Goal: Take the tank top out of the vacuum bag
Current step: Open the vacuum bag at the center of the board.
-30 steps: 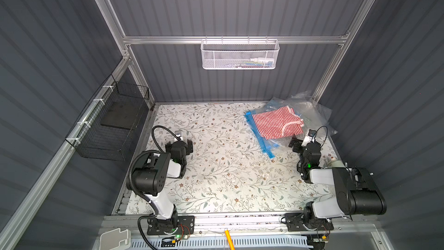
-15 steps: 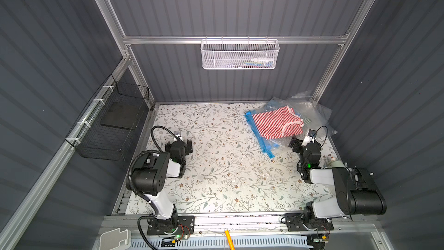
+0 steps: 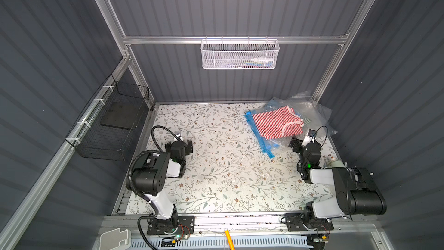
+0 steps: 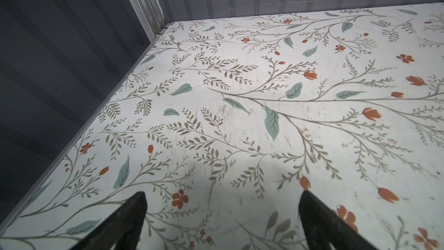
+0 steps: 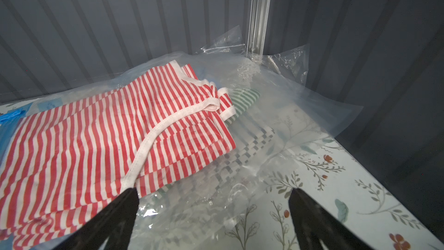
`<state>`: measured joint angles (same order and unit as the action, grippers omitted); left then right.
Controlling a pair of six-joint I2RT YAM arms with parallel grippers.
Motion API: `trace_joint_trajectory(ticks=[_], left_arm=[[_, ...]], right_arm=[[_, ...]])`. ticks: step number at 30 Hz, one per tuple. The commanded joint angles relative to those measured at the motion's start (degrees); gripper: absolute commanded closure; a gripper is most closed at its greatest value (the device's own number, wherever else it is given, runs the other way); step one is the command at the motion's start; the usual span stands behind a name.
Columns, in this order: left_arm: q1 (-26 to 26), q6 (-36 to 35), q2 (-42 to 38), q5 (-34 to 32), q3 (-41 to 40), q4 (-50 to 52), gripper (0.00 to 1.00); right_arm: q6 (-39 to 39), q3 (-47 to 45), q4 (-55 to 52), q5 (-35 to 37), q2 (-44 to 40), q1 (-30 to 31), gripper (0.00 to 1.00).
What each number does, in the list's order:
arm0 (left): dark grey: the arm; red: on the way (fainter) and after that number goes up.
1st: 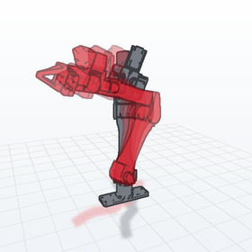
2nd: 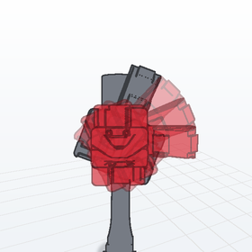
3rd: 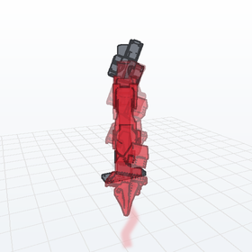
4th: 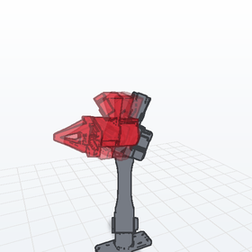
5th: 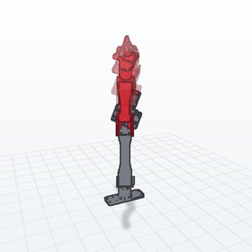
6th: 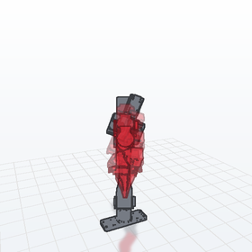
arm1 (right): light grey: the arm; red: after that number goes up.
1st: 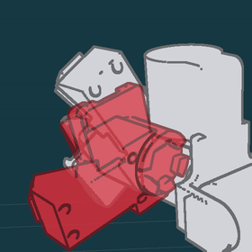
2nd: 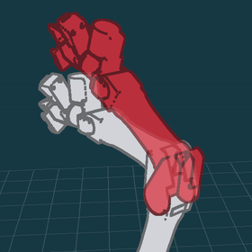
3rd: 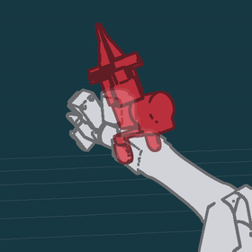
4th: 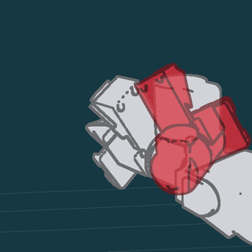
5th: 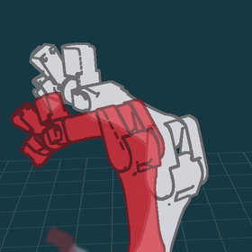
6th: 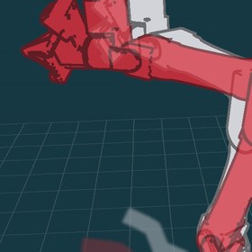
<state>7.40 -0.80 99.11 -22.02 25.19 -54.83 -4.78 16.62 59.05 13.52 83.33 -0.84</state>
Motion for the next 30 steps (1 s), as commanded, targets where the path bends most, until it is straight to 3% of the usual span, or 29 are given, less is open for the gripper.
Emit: trace_joint_trajectory(ticks=[1, 4, 8, 10, 13, 19, 24, 30], left_arm=[[-0.19, 0.75, -1.98, -3.20, 0.80, 0.32, 0.00], [0.79, 2.00, -6.26, -7.74, 5.07, 13.01, 0.00], [3.48, 2.22, -7.67, -16.73, 8.95, 19.74, 0.00], [4.69, 3.37, -9.14, -17.52, 12.46, 26.76, 0.00], [7.06, 5.46, -11.84, -16.03, 17.42, 35.20, 0.00], [10.17, 14.43, -17.82, -3.12, 25.75, 52.74, 0.00], [10.27, 21.56, -22.36, 6.13, 25.20, 57.71, 0.00], [10.53, 25.11, -20.78, 19.87, 27.18, 61.22, 0.00]], right_arm=[[1.30, -0.12, -1.43, 0.12, -2.92, 0.84, 0.01], [1.88, 0.32, -5.72, 2.18, -7.65, 1.86, 0.01], [1.54, 0.72, -9.09, 3.85, -11.41, 1.90, 0.01], [1.44, 1.21, -10.88, 5.41, -13.27, 2.40, 0.01], [-4.51, 6.98, -24.57, 6.36, -17.41, 2.38, 0.01], [-4.15, 20.72, -45.58, 0.52, -15.00, 5.63, 0.01], [-6.30, 31.09, -59.51, -1.03, -8.90, 10.22, 0.01], [-9.21, 39.38, -67.83, -5.03, -1.46, 14.24, 0.01]])
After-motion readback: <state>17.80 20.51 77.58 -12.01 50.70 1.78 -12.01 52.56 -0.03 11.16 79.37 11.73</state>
